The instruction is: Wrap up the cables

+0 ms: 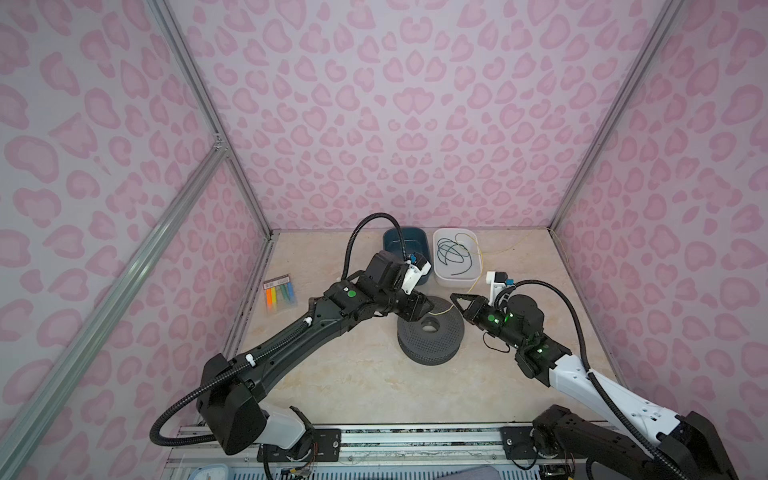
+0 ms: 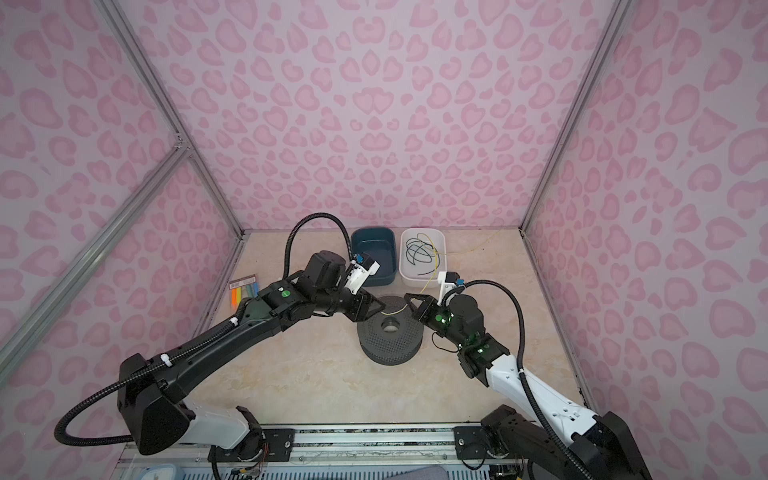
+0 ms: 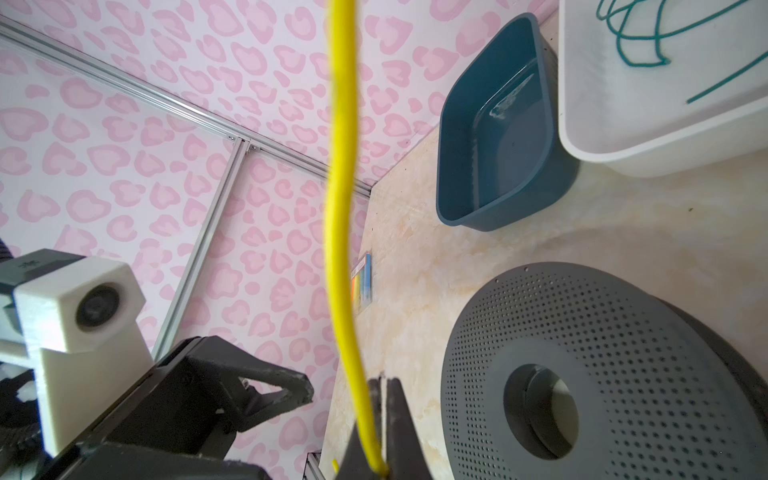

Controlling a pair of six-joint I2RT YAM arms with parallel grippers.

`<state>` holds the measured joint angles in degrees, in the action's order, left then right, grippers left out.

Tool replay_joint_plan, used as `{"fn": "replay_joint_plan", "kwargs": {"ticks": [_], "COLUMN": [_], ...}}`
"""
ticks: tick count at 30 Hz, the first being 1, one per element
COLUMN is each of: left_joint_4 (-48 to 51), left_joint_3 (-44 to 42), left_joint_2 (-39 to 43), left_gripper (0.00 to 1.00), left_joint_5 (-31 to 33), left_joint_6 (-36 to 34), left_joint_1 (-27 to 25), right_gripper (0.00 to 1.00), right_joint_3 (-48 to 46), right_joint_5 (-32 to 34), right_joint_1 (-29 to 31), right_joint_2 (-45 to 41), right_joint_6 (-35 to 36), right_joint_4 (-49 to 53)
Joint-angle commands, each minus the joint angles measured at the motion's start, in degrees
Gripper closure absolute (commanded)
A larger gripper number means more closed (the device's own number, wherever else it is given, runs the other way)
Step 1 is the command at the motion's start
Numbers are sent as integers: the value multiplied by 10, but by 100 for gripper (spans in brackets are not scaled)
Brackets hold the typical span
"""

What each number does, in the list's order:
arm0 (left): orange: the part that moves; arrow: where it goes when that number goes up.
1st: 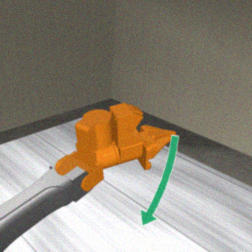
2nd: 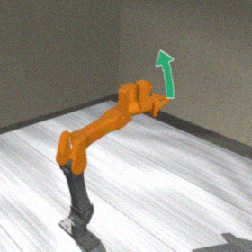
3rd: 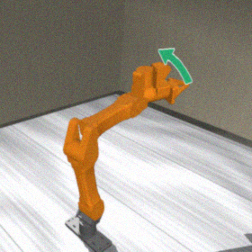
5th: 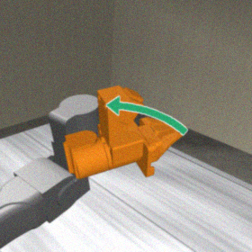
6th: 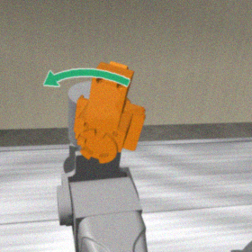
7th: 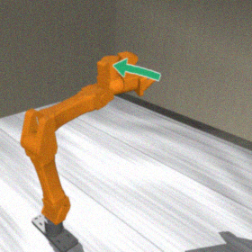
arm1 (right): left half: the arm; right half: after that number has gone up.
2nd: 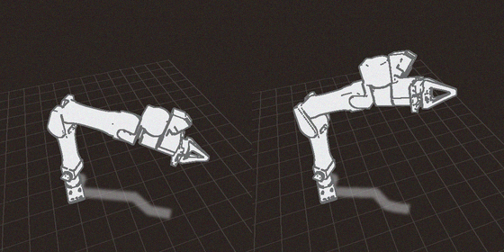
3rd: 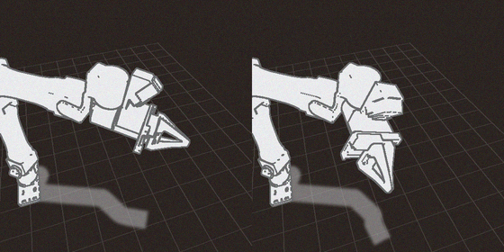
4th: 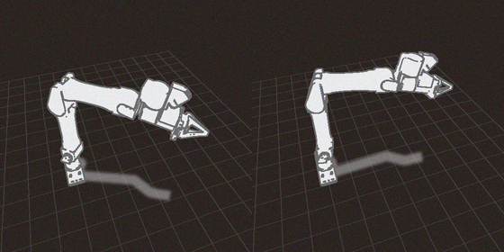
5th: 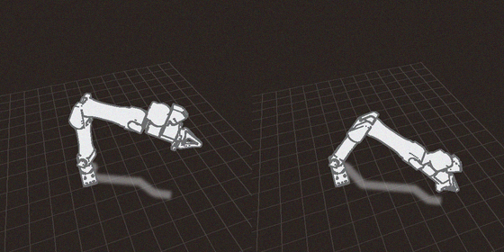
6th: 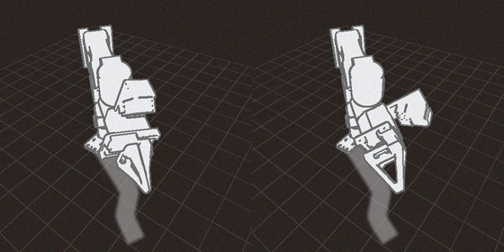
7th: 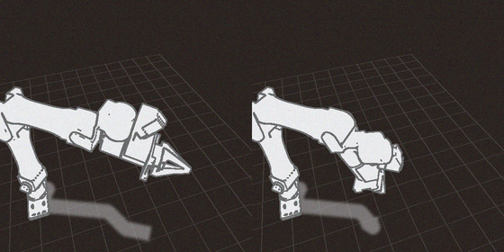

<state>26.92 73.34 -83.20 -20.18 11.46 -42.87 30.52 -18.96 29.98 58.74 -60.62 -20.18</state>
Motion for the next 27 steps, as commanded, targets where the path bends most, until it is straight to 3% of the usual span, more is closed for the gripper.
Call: {"fn": "replay_joint_plan", "kwargs": {"ticks": [1,5,9,27], "left_joint_4": [-22,-34,-44,-72], "left_joint_3": [-4,-6,-10,-32], "left_joint_2": [-19,-35,-36,-39], "left_gripper": [52,61,90,89], "left_joint_5": [-48,-73,-76,-100], "left_joint_6": [-5,-9,-6,1], "left_joint_1": [-4,-16,-18,-47], "right_gripper": [100,100,100,100], "right_joint_3": [5,8,9,9], "right_joint_5": [-6,-12,-11,18], "right_joint_1": [0,0,1,2], "right_joint_2": [5,8,8,2], "right_joint_6": [9,8,9,3], "right_joint_4": [-14,-14,-11,-21]}}
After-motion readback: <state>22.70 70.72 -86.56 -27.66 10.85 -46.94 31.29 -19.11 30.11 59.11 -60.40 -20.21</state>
